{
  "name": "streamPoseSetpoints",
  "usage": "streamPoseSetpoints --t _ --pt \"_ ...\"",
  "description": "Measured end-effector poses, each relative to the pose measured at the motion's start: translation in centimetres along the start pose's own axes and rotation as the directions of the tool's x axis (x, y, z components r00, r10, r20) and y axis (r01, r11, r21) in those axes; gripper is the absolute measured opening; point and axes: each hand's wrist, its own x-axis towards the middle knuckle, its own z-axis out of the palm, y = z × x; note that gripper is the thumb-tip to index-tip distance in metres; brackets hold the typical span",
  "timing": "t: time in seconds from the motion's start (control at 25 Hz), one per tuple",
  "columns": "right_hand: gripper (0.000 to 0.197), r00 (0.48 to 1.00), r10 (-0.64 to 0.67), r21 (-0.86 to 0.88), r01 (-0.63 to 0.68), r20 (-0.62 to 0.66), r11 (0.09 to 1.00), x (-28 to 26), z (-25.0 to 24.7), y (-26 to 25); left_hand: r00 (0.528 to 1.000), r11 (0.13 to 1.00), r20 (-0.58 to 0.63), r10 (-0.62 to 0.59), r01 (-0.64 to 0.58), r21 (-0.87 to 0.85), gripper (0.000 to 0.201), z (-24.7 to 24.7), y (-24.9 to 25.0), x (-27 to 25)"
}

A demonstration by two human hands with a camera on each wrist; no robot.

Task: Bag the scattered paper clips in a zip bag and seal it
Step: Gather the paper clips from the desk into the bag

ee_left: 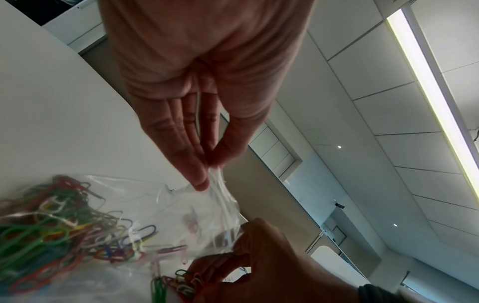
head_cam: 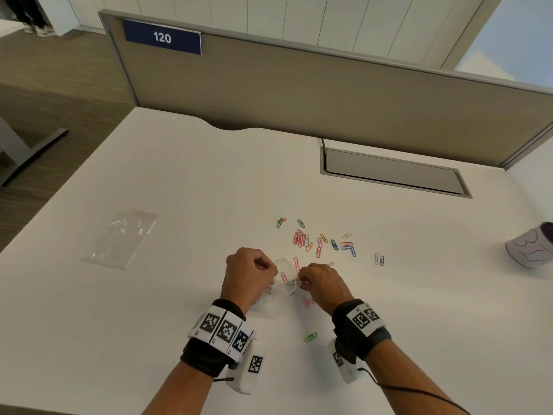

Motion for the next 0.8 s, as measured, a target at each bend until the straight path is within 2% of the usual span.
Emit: streamPoseSetpoints --t 0.04,0.12,0.2,0.24,0.28,0.36,0.4,0.44,0.56,0.64,0.68,0.72,0.8 --pt "0.013 1.000 0.022 0.018 -0.021 -0.006 1.000 0.0 -0.1 0.1 1.000 1.000 0.000 -0.004 0.004 -0.004 0.005 0.0 0.0 0.0" --pt "0.012 0.993 0.111 0.169 -0.103 -0.040 0.980 -0.4 -0.6 0.4 1.000 1.000 -0.001 -0.016 0.016 -0.013 0.005 -0.1 0.0 0.0" --pt "0.012 0.972 0.222 0.399 -0.174 -0.078 0.900 -1.0 -1.2 0.7 1.000 1.000 -0.001 -0.019 0.019 -0.011 0.005 -0.2 -0.1 0.0" --pt "0.014 0.958 0.275 0.522 -0.195 -0.080 0.830 -1.4 -1.7 0.6 1.000 1.000 -0.001 -0.015 0.015 -0.008 0.005 -0.2 -0.1 0.0" --pt "0.016 0.945 0.321 0.658 -0.201 -0.065 0.726 -1.8 -2.2 0.4 1.000 1.000 0.001 -0.010 0.010 -0.005 0.005 -0.2 -0.1 0.0" --pt "0.021 0.934 0.357 0.895 -0.148 -0.013 0.420 -2.4 -3.3 -0.7 1.000 1.000 0.005 0.002 -0.002 0.004 0.005 -0.2 -0.1 -0.1" --pt "0.022 0.939 0.344 0.955 -0.113 0.012 0.273 -2.6 -3.9 -1.3 1.000 1.000 0.007 0.006 -0.006 0.007 0.005 -0.1 -0.1 -0.1" --pt "0.022 0.946 0.322 0.982 -0.088 0.030 0.167 -2.7 -4.3 -2.0 1.000 1.000 0.006 0.009 -0.009 0.010 0.005 -0.1 0.0 -0.2" --pt "0.027 0.964 0.257 0.997 -0.072 0.074 -0.019 -2.7 -4.7 -4.1 1.000 1.000 0.003 0.017 -0.017 0.020 0.005 -0.2 0.0 -0.4" --pt "0.027 0.967 0.237 0.995 -0.092 0.098 -0.035 -2.6 -4.4 -5.0 1.000 0.999 0.003 0.023 -0.023 0.022 0.005 -0.3 0.0 -0.5" --pt "0.026 0.966 0.238 0.994 -0.104 0.095 0.026 -2.5 -4.1 -5.3 1.000 0.999 0.000 0.026 -0.026 0.023 0.005 -0.5 0.0 -0.5" --pt "0.023 0.967 0.241 0.984 -0.114 0.079 0.139 -2.5 -3.9 -5.4 1.000 0.999 -0.004 0.028 -0.028 0.020 0.005 -0.6 -0.1 -0.5" --pt "0.019 0.974 0.225 0.891 -0.118 0.018 0.439 -2.4 -3.8 -5.6 0.999 0.999 -0.013 0.030 -0.030 0.014 0.005 -0.8 -0.2 -0.5"
